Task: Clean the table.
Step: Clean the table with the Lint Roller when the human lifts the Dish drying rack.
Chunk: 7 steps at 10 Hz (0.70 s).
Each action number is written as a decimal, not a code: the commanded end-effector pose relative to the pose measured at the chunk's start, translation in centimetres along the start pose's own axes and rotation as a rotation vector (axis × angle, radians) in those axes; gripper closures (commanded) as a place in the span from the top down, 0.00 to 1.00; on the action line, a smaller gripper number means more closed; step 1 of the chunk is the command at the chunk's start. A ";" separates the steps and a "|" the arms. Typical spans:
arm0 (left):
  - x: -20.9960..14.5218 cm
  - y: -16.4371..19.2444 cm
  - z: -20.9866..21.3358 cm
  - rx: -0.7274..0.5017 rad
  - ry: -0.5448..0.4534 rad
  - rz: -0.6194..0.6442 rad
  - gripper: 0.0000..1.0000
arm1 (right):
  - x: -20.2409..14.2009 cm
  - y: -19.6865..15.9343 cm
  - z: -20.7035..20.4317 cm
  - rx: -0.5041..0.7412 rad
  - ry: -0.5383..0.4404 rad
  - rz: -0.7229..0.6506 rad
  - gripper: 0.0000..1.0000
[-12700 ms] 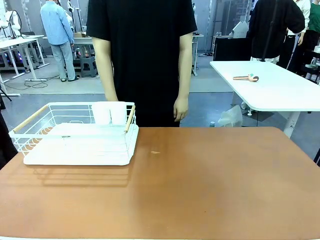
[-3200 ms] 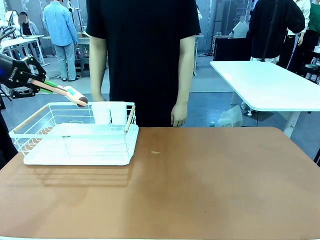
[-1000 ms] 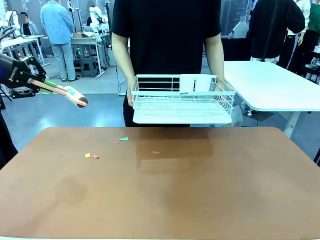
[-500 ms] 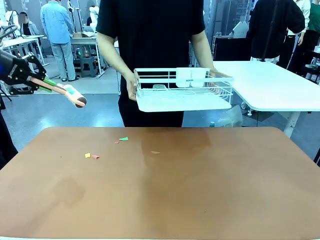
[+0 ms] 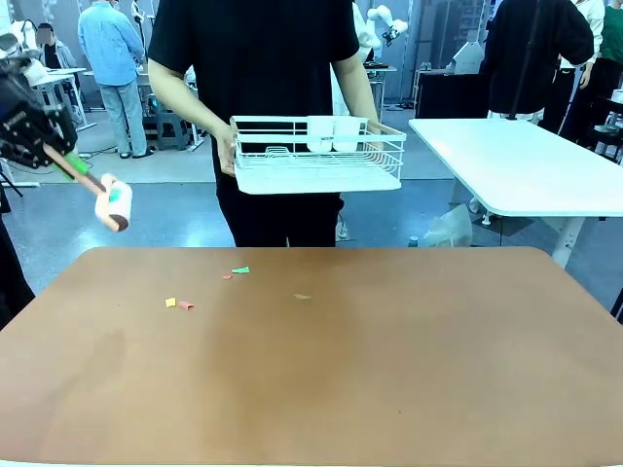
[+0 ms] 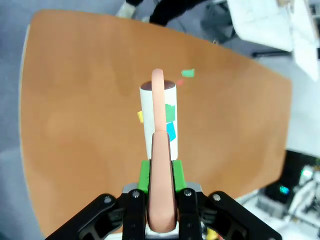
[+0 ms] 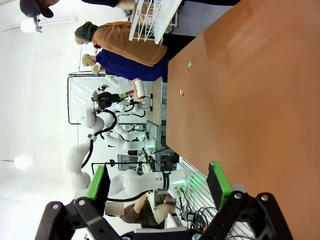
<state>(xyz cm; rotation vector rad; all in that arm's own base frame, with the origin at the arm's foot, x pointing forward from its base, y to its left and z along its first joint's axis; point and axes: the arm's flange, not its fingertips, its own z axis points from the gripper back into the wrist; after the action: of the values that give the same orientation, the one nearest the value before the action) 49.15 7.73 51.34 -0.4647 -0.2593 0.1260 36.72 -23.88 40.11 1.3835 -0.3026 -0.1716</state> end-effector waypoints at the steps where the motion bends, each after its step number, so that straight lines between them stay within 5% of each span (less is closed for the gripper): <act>1: 2.7 2.5 -2.3 0.025 0.151 -0.113 0.21 | 0.0 0.3 0.0 0.004 0.001 0.001 1.00; 7: 2.8 4.8 -7.0 0.056 0.200 -0.105 0.21 | 0.0 0.3 0.0 0.004 0.001 0.001 1.00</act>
<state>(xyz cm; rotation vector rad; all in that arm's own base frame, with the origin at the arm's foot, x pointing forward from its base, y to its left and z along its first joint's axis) 53.63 9.38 43.82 -0.4153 -0.0884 -0.0096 36.73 -23.89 40.06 1.3838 -0.3018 -0.1725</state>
